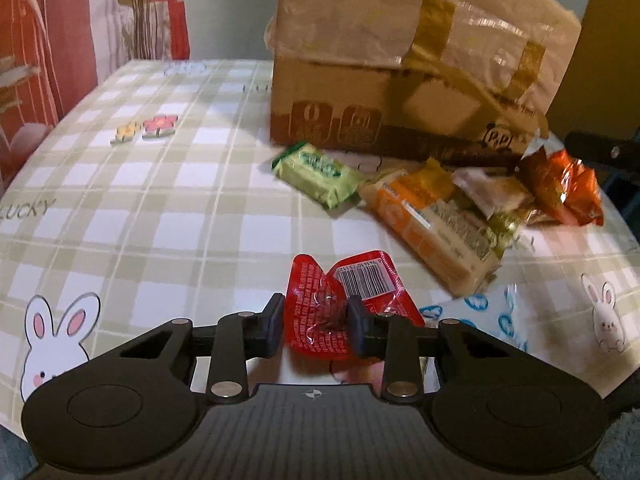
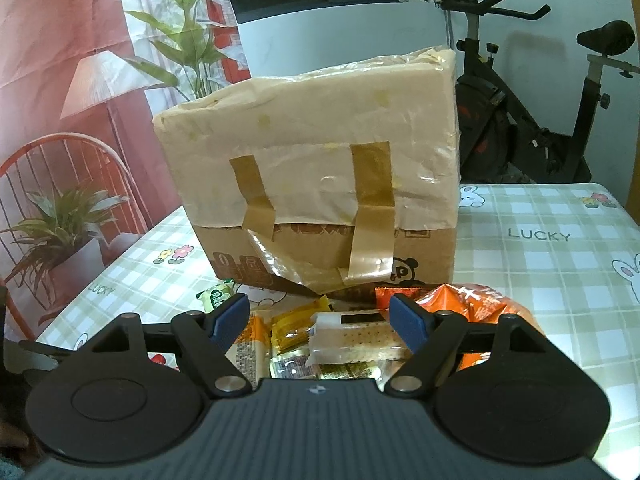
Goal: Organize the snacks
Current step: 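Close the left gripper on the red snack packet while right grasps orange chip bag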
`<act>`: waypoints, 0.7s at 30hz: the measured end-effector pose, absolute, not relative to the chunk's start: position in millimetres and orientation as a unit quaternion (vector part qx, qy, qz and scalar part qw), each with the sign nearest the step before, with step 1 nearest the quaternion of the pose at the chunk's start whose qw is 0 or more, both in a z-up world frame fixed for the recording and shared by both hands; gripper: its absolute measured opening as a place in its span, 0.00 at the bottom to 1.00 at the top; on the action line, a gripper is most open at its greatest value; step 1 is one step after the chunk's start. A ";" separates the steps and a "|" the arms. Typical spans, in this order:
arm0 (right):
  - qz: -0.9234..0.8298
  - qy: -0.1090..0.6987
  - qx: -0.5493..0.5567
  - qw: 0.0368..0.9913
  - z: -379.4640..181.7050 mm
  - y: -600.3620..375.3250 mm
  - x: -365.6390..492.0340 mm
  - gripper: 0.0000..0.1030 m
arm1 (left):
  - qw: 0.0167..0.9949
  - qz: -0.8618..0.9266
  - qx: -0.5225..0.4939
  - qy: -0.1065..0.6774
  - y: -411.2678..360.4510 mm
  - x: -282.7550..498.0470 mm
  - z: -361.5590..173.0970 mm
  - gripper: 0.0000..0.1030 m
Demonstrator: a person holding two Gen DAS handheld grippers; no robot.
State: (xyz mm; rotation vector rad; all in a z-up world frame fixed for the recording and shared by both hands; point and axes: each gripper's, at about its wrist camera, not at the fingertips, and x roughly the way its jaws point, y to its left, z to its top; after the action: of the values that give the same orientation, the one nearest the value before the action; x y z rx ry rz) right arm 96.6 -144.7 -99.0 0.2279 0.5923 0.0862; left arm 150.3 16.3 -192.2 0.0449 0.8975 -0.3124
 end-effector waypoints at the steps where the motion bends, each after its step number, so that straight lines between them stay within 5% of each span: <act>1: 0.040 0.291 0.112 0.949 -98.9 -146.2 96.1 0.77 | 0.892 -0.149 0.020 0.426 16.9 149.9 -190.0 0.34; 21: -0.042 0.333 -0.084 0.938 -126.5 -164.2 98.4 0.82 | 0.915 -0.150 -0.033 0.373 23.7 150.1 -173.3 0.34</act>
State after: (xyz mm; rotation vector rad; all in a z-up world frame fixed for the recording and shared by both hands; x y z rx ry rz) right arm 98.4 -164.2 -126.5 -0.1717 0.6793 -0.0864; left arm 150.1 23.7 -173.3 -0.0685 0.7679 -0.3092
